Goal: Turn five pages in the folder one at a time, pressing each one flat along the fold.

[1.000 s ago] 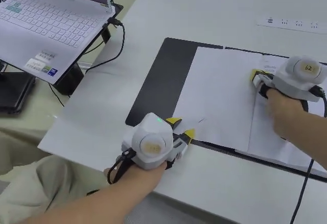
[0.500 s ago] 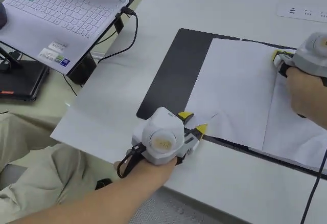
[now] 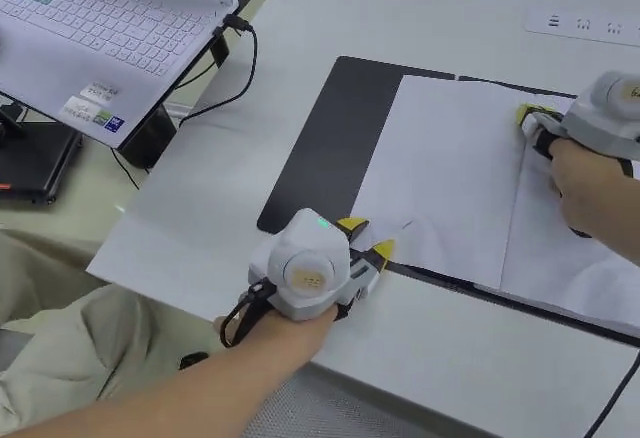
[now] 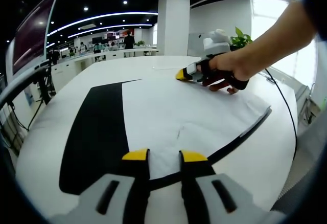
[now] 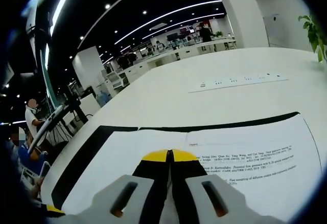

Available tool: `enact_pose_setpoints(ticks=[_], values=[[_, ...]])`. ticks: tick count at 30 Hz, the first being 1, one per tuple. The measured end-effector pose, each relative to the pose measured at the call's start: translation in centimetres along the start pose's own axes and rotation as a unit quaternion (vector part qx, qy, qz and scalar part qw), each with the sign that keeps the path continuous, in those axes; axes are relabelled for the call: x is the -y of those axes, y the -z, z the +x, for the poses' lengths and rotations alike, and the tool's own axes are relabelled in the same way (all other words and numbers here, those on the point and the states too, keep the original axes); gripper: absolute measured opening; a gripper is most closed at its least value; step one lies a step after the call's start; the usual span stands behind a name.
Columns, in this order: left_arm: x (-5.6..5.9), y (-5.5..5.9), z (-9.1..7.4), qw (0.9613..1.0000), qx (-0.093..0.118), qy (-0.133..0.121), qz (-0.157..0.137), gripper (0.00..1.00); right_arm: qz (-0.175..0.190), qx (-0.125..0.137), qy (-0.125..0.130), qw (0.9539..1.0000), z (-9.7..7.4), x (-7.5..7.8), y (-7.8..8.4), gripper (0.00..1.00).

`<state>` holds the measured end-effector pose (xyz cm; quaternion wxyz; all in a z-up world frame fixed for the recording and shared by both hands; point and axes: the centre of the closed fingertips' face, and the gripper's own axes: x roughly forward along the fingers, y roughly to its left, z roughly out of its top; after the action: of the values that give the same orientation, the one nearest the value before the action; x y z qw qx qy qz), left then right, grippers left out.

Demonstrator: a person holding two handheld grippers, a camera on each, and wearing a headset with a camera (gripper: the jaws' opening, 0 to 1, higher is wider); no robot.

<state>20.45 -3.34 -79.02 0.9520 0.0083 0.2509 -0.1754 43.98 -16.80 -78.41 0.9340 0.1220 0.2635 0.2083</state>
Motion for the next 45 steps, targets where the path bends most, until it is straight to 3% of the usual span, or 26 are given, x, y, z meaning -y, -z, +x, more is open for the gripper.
enact_pose_setpoints(ticks=[11,17,25,37,45], values=[[-0.1,0.0,0.0,1.0,-0.004,0.004,0.002,0.2,0.003,-0.019,-0.035,0.9992,-3.3,-1.7,2.5,0.0],[-0.1,0.0,0.0,1.0,-0.005,0.003,0.004,0.2,0.017,-0.015,-0.029,0.9993,-5.6,-2.3,2.9,0.0],[-0.2,0.0,0.0,1.0,-0.005,0.001,0.006,0.2,0.026,-0.025,-0.038,0.9986,-9.0,-4.7,4.1,0.0],[-0.3,0.1,0.0,1.0,-0.002,-0.002,0.004,0.2,0.036,-0.032,-0.035,0.9982,-10.7,-5.2,5.6,0.0],[-0.3,0.1,0.1,1.0,-0.003,-0.004,0.003,0.2,0.031,-0.04,-0.051,0.9974,-12.1,-6.0,7.2,0.0]])
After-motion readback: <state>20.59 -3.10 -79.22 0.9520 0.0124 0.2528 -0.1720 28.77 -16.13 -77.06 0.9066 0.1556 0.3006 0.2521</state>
